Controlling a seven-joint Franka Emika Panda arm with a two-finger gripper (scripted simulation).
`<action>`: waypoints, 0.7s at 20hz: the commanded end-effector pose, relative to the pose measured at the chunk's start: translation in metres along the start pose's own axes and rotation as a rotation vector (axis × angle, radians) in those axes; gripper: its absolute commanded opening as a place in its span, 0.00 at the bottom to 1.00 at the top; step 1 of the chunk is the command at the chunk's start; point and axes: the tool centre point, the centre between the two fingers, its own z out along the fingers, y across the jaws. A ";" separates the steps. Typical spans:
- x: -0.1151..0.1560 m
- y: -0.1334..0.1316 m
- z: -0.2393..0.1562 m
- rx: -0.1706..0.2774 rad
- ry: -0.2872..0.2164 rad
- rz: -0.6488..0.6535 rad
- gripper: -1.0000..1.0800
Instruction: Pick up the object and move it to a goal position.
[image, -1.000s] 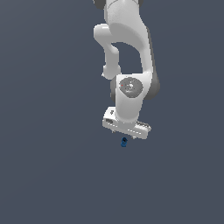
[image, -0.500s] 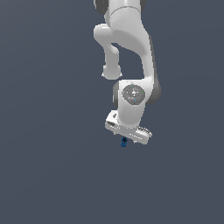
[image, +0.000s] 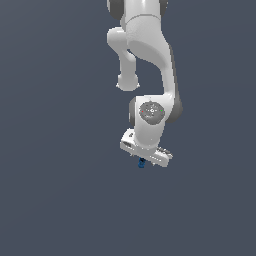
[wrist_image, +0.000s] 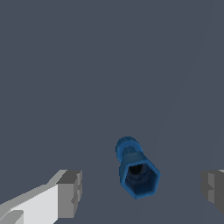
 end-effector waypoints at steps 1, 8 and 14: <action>-0.001 0.001 0.014 -0.001 -0.001 0.001 0.96; 0.000 0.000 0.035 -0.001 -0.001 0.003 0.96; 0.000 0.000 0.034 -0.001 -0.001 0.003 0.00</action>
